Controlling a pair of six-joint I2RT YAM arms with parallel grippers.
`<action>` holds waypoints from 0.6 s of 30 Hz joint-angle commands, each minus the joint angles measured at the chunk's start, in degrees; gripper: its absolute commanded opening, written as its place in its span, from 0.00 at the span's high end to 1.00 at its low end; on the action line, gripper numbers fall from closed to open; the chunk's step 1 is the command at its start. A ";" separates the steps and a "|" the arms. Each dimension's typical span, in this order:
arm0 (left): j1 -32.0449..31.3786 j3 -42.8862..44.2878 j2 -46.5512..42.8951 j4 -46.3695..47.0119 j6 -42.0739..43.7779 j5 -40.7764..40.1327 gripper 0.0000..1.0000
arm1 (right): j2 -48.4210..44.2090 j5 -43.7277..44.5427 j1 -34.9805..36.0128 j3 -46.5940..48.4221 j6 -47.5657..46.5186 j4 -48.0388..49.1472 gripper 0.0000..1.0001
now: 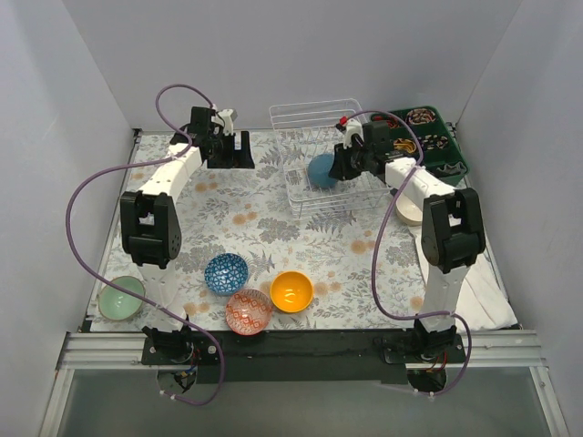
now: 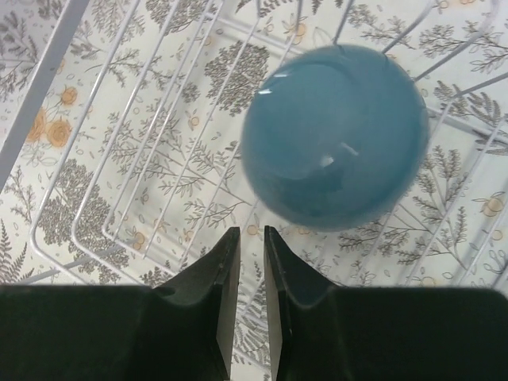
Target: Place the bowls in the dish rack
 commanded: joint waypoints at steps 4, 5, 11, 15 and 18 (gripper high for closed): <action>-6.38 9.91 -0.29 2.46 -0.24 -4.16 0.14 | -7.10 3.72 2.17 -2.85 -4.54 1.08 0.73; -7.08 10.97 0.68 2.11 -0.15 -5.04 0.13 | -7.80 4.60 2.17 -2.76 -4.72 1.08 0.73; -11.65 17.38 6.83 2.63 -0.94 -9.86 0.13 | -10.27 9.00 -0.38 -1.71 -6.47 0.02 0.71; -14.99 20.20 10.09 2.90 -0.15 -15.39 0.14 | -10.89 15.04 -4.23 -1.88 -6.83 -0.24 0.69; -16.14 20.73 11.41 3.25 -0.06 -18.92 0.16 | -10.89 17.35 -6.26 -2.15 -7.62 -0.77 0.54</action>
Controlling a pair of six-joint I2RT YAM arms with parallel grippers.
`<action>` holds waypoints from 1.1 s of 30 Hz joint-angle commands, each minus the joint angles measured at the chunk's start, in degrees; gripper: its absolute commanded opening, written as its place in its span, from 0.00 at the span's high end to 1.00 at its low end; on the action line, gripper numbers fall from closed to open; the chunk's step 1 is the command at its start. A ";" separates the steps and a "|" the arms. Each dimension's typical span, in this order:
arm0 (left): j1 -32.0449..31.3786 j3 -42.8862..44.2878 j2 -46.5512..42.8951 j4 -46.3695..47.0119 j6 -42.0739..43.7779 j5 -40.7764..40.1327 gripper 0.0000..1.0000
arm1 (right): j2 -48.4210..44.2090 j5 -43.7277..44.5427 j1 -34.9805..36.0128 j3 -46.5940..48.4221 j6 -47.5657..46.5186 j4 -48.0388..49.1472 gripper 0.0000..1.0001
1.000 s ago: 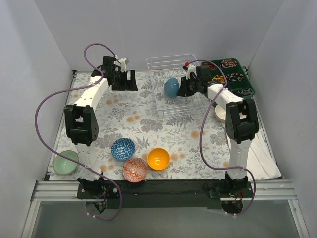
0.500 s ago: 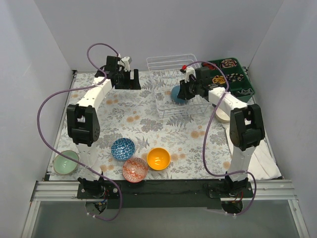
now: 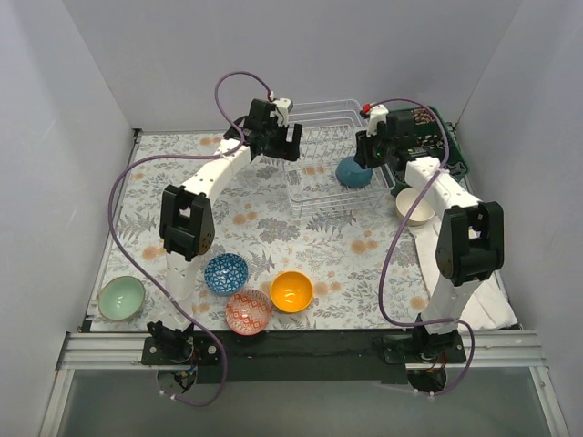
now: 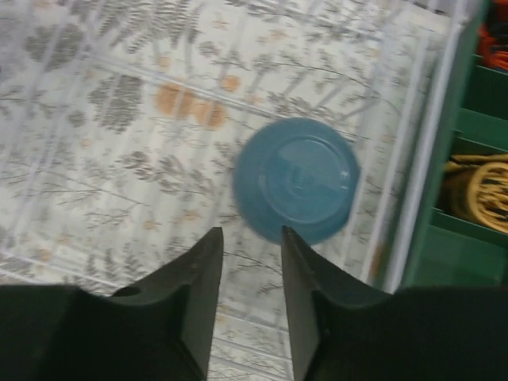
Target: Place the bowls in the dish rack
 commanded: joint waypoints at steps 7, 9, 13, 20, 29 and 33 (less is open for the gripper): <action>-1.96 0.86 0.79 -0.29 0.31 -11.70 0.28 | -0.17 5.70 -7.14 1.02 -3.85 -2.46 0.45; -1.87 0.42 0.79 -0.55 0.22 -11.70 0.35 | 0.36 5.53 -7.58 1.20 -4.29 -2.55 0.46; -2.05 -0.55 0.70 -0.82 0.22 -11.88 0.46 | 1.85 4.91 -7.76 1.81 -4.64 -2.64 0.46; -2.14 -2.31 0.26 -1.26 -0.13 -11.88 0.63 | 4.49 5.52 -7.85 3.31 -5.78 -2.99 0.47; -2.14 -2.83 -0.27 -1.17 -0.22 -12.49 0.94 | 5.55 4.83 -8.11 3.75 -5.96 -3.08 0.58; -2.14 -3.36 -0.44 -1.08 -0.22 -12.84 1.00 | 5.11 3.60 -8.20 3.57 -5.87 -3.25 0.76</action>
